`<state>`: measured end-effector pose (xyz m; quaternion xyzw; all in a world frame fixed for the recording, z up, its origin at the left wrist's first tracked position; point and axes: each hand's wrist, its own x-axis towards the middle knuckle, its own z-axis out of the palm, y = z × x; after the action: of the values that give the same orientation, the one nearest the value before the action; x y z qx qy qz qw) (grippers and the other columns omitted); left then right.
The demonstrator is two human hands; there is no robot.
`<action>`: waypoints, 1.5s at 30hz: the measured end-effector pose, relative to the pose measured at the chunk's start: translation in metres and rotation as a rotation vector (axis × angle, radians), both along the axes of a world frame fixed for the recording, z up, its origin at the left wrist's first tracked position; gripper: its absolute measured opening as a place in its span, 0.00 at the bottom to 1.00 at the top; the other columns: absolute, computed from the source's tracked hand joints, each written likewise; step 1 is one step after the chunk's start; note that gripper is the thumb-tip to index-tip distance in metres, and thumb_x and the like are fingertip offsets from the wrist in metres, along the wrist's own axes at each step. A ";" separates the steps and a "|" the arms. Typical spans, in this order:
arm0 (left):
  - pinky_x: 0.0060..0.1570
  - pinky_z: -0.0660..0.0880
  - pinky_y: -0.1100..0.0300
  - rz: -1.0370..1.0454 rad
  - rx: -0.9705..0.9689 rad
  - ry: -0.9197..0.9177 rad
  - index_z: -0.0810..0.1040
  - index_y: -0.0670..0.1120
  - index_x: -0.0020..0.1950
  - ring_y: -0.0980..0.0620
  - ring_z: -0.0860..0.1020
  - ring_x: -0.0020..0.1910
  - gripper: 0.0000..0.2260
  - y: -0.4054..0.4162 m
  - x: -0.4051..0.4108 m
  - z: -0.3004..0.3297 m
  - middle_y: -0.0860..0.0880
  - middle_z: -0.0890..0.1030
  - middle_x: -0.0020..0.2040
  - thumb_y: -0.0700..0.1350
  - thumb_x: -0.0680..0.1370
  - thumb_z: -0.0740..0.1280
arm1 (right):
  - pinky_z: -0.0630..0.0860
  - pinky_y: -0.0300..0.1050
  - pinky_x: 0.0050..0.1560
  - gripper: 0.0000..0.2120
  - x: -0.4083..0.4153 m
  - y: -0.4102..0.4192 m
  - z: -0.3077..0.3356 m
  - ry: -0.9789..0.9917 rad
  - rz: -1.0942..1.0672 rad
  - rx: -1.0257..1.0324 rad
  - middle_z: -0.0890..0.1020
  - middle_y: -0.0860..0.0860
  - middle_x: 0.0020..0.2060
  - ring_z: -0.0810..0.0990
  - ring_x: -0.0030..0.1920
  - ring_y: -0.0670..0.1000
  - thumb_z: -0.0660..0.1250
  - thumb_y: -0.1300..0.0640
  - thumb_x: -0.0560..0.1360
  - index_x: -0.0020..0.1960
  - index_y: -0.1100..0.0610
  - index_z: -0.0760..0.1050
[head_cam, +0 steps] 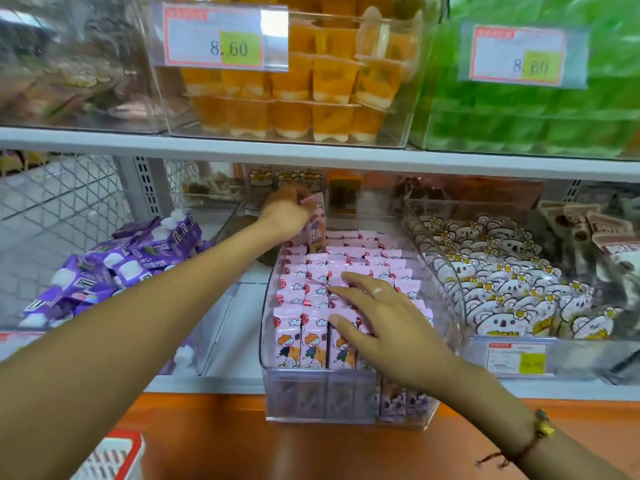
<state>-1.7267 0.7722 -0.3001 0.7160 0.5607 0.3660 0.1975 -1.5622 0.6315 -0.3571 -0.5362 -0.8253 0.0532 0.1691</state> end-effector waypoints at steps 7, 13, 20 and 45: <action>0.40 0.74 0.72 0.193 0.357 -0.809 0.72 0.43 0.54 0.69 0.77 0.39 0.03 -0.076 -0.003 -0.005 0.52 0.79 0.44 0.41 0.81 0.61 | 0.58 0.45 0.71 0.23 -0.001 -0.002 0.001 0.008 0.004 0.019 0.60 0.44 0.75 0.59 0.72 0.46 0.53 0.41 0.80 0.74 0.44 0.62; 0.47 0.78 0.57 0.083 0.353 -0.904 0.75 0.51 0.48 0.59 0.79 0.44 0.04 -0.142 -0.012 -0.012 0.53 0.81 0.44 0.43 0.80 0.64 | 0.64 0.23 0.53 0.17 -0.007 -0.013 0.017 0.452 -0.023 0.119 0.74 0.40 0.61 0.70 0.61 0.40 0.54 0.45 0.81 0.66 0.47 0.71; 0.40 0.79 0.63 -0.100 0.219 -0.858 0.78 0.53 0.51 0.61 0.81 0.43 0.05 -0.163 -0.007 -0.026 0.58 0.83 0.42 0.44 0.79 0.64 | 0.69 0.26 0.49 0.10 -0.032 -0.030 0.028 0.681 0.156 0.001 0.75 0.28 0.50 0.75 0.51 0.36 0.63 0.45 0.77 0.58 0.36 0.69; 0.56 0.75 0.59 -0.219 0.174 -0.265 0.71 0.63 0.61 0.66 0.75 0.58 0.14 -0.159 -0.010 -0.049 0.66 0.77 0.57 0.51 0.77 0.67 | 0.75 0.32 0.47 0.12 -0.017 -0.024 0.032 1.261 0.102 -0.351 0.84 0.45 0.52 0.82 0.52 0.41 0.59 0.59 0.80 0.61 0.56 0.75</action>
<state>-1.7372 0.6132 -0.3488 0.7328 0.4146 0.4805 0.2454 -1.5793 0.6075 -0.3250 -0.3823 -0.5714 0.4990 0.5276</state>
